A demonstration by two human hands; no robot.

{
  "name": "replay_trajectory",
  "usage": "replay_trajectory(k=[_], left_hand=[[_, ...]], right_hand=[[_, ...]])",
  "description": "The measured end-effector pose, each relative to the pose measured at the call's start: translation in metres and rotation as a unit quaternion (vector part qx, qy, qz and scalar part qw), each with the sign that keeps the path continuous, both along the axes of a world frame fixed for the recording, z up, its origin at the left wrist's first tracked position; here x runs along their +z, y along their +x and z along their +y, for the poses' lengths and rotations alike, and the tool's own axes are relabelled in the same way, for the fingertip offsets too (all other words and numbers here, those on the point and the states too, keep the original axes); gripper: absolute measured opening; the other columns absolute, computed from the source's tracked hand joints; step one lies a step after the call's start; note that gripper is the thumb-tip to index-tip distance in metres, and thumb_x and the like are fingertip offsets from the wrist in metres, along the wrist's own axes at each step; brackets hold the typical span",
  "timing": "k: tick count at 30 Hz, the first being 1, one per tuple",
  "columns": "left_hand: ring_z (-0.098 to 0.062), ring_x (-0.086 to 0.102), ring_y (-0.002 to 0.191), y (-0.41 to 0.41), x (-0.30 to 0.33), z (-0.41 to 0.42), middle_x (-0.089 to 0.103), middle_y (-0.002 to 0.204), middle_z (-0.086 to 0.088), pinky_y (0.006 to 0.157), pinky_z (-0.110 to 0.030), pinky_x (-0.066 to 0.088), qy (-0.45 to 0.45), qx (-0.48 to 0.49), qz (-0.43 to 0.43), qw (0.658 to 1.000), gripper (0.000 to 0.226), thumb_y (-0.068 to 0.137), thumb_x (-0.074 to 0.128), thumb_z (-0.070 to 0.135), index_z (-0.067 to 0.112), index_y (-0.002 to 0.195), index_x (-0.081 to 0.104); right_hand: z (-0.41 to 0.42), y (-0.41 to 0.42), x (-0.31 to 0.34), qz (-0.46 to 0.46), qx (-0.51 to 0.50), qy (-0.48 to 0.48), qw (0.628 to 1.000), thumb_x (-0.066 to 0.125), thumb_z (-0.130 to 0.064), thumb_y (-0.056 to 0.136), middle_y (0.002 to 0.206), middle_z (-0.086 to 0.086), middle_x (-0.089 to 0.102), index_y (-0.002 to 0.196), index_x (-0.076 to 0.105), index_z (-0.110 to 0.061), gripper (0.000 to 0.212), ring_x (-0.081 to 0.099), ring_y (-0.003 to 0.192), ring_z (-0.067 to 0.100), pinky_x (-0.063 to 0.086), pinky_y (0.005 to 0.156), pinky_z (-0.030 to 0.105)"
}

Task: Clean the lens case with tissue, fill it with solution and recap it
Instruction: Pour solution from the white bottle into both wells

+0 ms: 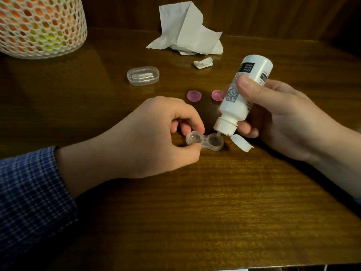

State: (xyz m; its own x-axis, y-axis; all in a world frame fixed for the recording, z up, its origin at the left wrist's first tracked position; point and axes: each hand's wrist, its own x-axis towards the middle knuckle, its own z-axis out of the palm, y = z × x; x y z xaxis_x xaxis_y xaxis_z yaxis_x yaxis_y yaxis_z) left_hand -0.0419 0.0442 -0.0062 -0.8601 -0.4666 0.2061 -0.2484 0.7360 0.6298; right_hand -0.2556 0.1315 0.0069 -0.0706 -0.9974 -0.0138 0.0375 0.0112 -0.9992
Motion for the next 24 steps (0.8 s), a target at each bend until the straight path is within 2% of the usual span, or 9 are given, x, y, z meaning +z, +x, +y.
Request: replay_trajectory(k=[8, 12, 18, 24], left_hand=[[-0.019, 0.060, 0.077, -0.0002, -0.0003, -0.0006, 0.063, 0.084, 0.010, 0.063, -0.042, 0.052, 0.010, 0.000, -0.002, 1.000, 0.022, 0.078, 0.074, 0.032, 0.034, 0.100, 0.075], [-0.019, 0.060, 0.078, 0.0000, -0.0001, -0.0003, 0.063, 0.084, 0.011, 0.063, -0.041, 0.052, 0.009, -0.001, -0.002, 1.000, 0.024, 0.078, 0.072, 0.035, 0.034, 0.101, 0.075], [-0.017, 0.058, 0.080, 0.0000, -0.0006, -0.0003, 0.061, 0.082, 0.012, 0.064, -0.034, 0.049, -0.001, -0.002, -0.001, 1.000, 0.022, 0.079, 0.072, 0.033, 0.032, 0.100, 0.075], [-0.017, 0.058, 0.080, 0.0001, -0.0002, 0.0003, 0.062, 0.082, 0.010, 0.064, -0.033, 0.048, 0.003, -0.002, -0.001, 1.000, 0.022, 0.078, 0.070, 0.035, 0.032, 0.099, 0.075]], right_hand=[[-0.0001, 0.0006, 0.0013, 0.004, 0.007, 0.004, 1.000, 0.058, -0.036, 0.094, 0.098, 0.022, 0.056, 0.098, 0.064, -0.009, 0.028, 0.049, 0.053, 0.011, 0.037, 0.046, 0.020], [0.0006, -0.0003, 0.0019, 0.012, 0.006, 0.009, 1.000, 0.057, -0.036, 0.094, 0.090, 0.019, 0.058, 0.108, 0.061, -0.005, 0.035, 0.050, 0.054, 0.011, 0.037, 0.047, 0.020], [0.0007, 0.0001, 0.0012, 0.015, 0.000, 0.007, 1.000, 0.057, -0.036, 0.093, 0.091, 0.020, 0.059, 0.110, 0.060, -0.003, 0.037, 0.050, 0.053, 0.011, 0.038, 0.046, 0.020], [0.0001, -0.0003, 0.0002, 0.014, 0.002, 0.009, 1.000, 0.059, -0.038, 0.093, 0.078, 0.007, 0.064, 0.115, 0.060, 0.000, 0.044, 0.051, 0.053, 0.010, 0.039, 0.046, 0.019]])
